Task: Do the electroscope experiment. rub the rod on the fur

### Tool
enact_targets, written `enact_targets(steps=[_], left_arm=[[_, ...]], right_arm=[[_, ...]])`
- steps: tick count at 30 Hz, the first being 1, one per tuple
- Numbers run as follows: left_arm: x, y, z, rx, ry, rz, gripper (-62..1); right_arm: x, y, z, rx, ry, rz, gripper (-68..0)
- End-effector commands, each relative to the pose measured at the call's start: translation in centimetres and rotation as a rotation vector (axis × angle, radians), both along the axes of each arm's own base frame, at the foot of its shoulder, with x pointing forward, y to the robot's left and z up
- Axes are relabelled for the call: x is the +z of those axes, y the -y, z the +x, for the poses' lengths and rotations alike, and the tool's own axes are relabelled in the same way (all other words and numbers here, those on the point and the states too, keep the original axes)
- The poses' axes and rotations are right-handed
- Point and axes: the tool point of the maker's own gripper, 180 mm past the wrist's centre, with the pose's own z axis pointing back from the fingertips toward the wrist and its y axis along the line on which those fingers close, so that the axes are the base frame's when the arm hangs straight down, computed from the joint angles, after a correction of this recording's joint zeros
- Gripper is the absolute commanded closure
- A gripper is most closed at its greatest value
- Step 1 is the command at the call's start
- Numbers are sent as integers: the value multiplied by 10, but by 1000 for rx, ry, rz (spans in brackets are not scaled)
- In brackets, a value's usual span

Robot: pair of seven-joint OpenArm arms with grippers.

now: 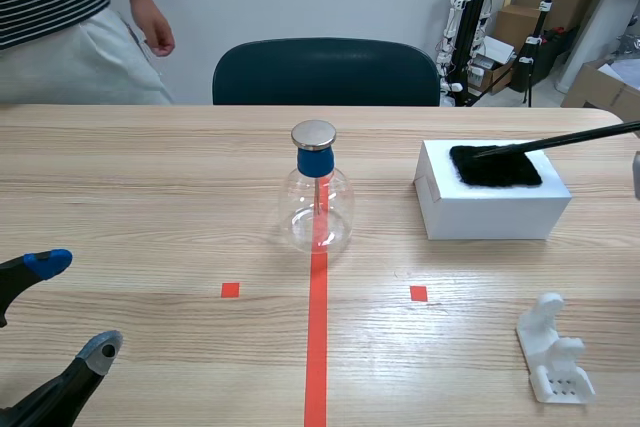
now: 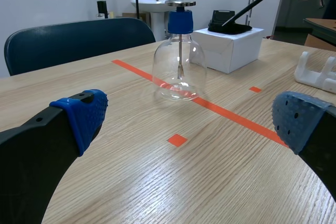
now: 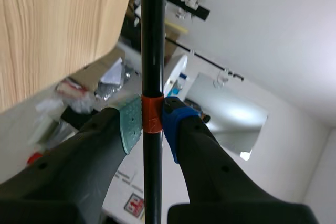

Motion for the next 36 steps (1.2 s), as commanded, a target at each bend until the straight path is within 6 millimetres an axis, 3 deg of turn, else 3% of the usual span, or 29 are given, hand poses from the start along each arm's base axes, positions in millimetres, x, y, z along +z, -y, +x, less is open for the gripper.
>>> enact_targets(steps=[1, 8, 16, 24, 31, 36], left_arm=[[9, -5, 0, 2, 30, -14, -623], [9, -5, 0, 2, 30, -14, -623], [9, -5, 1, 2, 30, -14, -623], [9, -5, 1, 2, 30, -14, -623], [9, -5, 0, 2, 30, -14, -623], [9, -5, 0, 2, 30, -14, -623]], right_arm=[[20, 11, 7, -25, 55, -27, -1], [26, 37, 5, -146, 68, -64, -1], [13, 4, 0, 17, 8, 31, -1], [16, 27, -3, -75, 25, -6, -1], [6, 2, -10, 52, -31, 62, -1], [10, 14, -8, -11, -7, 38, -1]])
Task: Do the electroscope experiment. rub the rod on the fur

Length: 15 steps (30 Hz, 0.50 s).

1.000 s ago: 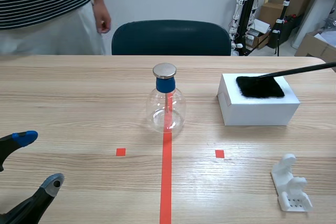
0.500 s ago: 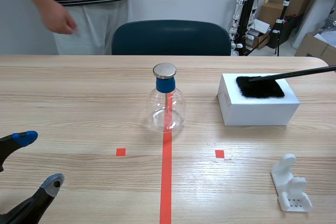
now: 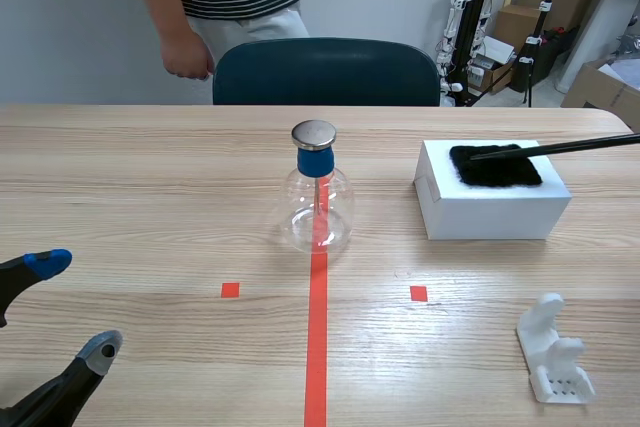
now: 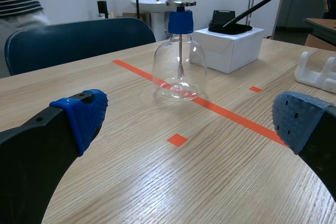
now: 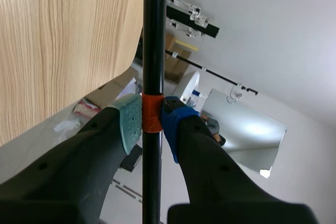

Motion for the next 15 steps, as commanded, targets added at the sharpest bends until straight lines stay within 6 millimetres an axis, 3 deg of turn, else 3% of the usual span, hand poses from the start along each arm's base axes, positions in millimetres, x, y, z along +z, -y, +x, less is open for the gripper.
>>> enact_targets(steps=[1, 5, 12, 15], left_arm=[[9, -5, 0, 2, 30, -14, -623], [9, -5, 0, 2, 30, -14, -623], [9, -5, 0, 2, 30, -14, -623], [9, -5, 0, 2, 30, -14, -623]], right_arm=[[17, 15, 7, -47, 42, -48, -1], [19, 25, 5, -75, 40, -83, -1], [8, -9, -2, 101, -19, -6, -2], [8, -12, -2, 105, -19, 8, -2]])
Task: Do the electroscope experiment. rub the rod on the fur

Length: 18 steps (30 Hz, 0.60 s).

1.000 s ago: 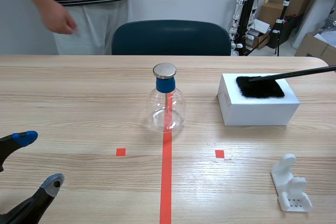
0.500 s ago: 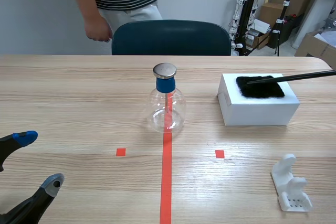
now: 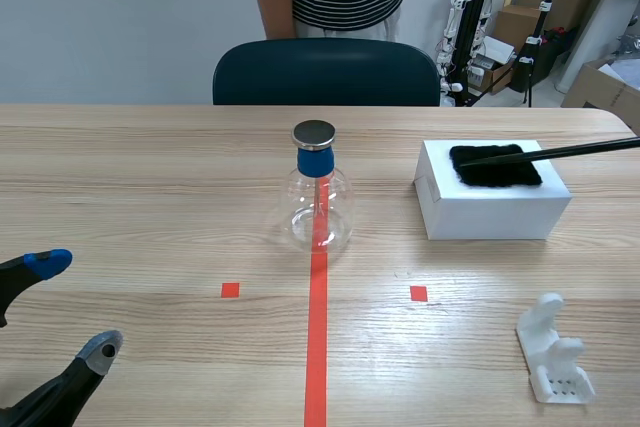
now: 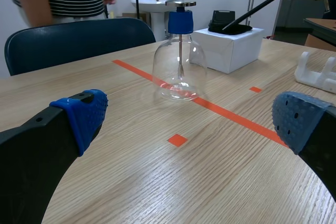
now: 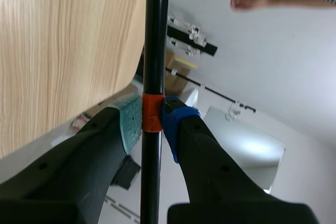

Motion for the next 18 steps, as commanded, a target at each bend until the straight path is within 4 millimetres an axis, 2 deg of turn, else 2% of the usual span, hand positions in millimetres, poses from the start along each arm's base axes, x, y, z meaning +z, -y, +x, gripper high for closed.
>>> enact_targets(steps=[1, 6, 9, 14, 18], left_arm=[[9, -5, 0, 2, 30, -14, -623], [9, -5, 0, 2, 30, -14, -623], [9, -5, 0, 2, 30, -14, -623], [9, -5, 0, 2, 30, -14, -623], [9, -5, 0, 2, 30, -14, -623]], right_arm=[[13, 10, 7, -34, 38, -29, -2], [19, 35, 10, -164, 80, -81, -2], [19, 33, 10, -156, 78, -65, -2], [19, 14, 10, -70, 90, -32, -2], [23, 27, 13, -147, 121, -47, -2]])
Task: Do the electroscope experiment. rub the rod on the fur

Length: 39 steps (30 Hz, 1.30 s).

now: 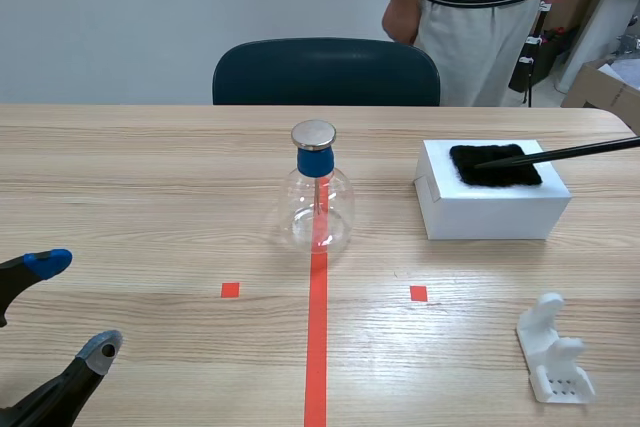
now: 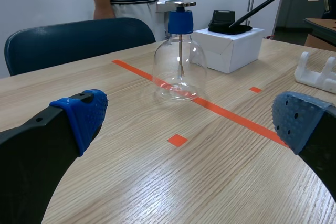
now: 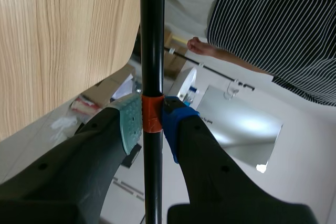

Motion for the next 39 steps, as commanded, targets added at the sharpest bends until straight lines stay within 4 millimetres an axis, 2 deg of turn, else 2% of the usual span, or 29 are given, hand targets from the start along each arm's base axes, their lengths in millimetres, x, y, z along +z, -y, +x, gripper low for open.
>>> enact_targets(steps=[1, 4, 13, 19, 22, 24, 30, 32, 37, 39], left_arm=[[9, -5, 0, 2, 30, -14, -623], [9, -5, 0, 2, 30, -14, -623], [9, -5, 0, 2, 30, -14, -623], [9, -5, 1, 2, 30, -14, -623], [9, -5, 0, 2, 30, -14, -623], [9, -5, 0, 2, 30, -14, -623], [9, -5, 0, 2, 30, -14, -623], [9, -5, 0, 2, 30, -14, -623], [9, -5, 0, 2, 30, -14, -623], [9, -5, 0, 2, 30, -14, -623]], right_arm=[[20, 13, 8, -45, 56, -17, -2], [20, 21, 8, -93, 59, -28, -2], [13, 5, 6, -21, 31, 2, -2], [16, 23, 6, -113, 57, -33, -3], [17, 25, 6, -127, 62, -38, -31], [15, 21, 6, -106, 54, -30, -53], [8, 1, 4, -8, 16, -5, -53], [7, 1, 4, -5, 15, -3, -53], [11, 27, 4, -140, 30, -48, -53], [10, 31, 3, -163, 23, -53, -53]])
